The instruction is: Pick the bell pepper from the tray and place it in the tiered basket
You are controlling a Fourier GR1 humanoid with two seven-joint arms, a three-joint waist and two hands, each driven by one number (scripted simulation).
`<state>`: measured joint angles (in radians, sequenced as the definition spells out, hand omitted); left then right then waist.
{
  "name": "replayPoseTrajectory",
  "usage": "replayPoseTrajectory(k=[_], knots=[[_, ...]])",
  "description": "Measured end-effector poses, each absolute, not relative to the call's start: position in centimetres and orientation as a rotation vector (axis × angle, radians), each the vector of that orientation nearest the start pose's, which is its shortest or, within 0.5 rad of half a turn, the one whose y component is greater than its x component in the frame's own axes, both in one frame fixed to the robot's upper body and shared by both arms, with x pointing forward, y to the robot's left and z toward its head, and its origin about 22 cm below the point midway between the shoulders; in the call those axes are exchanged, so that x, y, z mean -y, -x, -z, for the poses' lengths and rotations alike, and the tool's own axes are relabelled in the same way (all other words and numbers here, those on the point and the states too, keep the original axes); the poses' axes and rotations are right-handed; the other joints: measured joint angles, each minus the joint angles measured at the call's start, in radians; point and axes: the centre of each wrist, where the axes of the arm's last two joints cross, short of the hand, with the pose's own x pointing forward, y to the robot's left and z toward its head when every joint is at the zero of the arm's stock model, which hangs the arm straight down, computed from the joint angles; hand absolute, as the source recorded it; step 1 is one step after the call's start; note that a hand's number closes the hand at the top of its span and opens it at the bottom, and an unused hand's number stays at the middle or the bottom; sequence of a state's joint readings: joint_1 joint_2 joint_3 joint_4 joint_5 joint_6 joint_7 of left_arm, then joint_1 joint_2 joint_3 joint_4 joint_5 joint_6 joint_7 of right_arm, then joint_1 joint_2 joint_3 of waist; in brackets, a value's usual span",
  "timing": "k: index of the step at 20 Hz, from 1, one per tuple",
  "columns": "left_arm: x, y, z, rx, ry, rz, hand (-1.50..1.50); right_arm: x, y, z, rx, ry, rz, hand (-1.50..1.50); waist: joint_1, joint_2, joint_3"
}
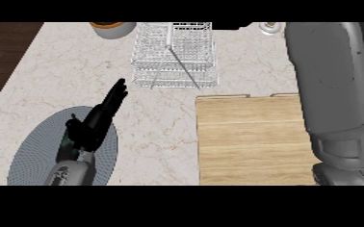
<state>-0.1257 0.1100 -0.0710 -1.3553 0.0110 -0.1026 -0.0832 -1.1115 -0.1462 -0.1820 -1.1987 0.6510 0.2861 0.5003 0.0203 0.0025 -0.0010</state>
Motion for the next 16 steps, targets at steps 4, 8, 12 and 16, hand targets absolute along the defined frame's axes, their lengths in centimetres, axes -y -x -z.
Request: replayPoseTrajectory(k=[4, 8, 12, 16], knots=[[-22.9, -27.1, 2.0, 1.543, 0.091, 0.256, 0.00, 12.2, -42.6, -28.5, 1.598, 0.600, -0.699, 1.50, 0.008, 0.004, 0.000], [-22.5, -27.2, 1.6, 1.544, 0.097, 0.265, 0.00, 9.1, -43.8, -28.5, 1.572, 0.571, -0.738, 1.50, 0.016, 0.007, 0.000], [-22.7, -27.6, 1.5, 1.543, 0.100, 0.258, 0.00, 6.6, -44.7, -27.3, 1.550, 0.553, -0.761, 1.50, 0.020, 0.010, 0.000], [-22.4, -27.5, 1.6, 1.544, 0.103, 0.262, 0.00, 5.0, -45.2, -26.1, 1.546, 0.542, -0.775, 1.50, 0.026, 0.012, 0.000]])
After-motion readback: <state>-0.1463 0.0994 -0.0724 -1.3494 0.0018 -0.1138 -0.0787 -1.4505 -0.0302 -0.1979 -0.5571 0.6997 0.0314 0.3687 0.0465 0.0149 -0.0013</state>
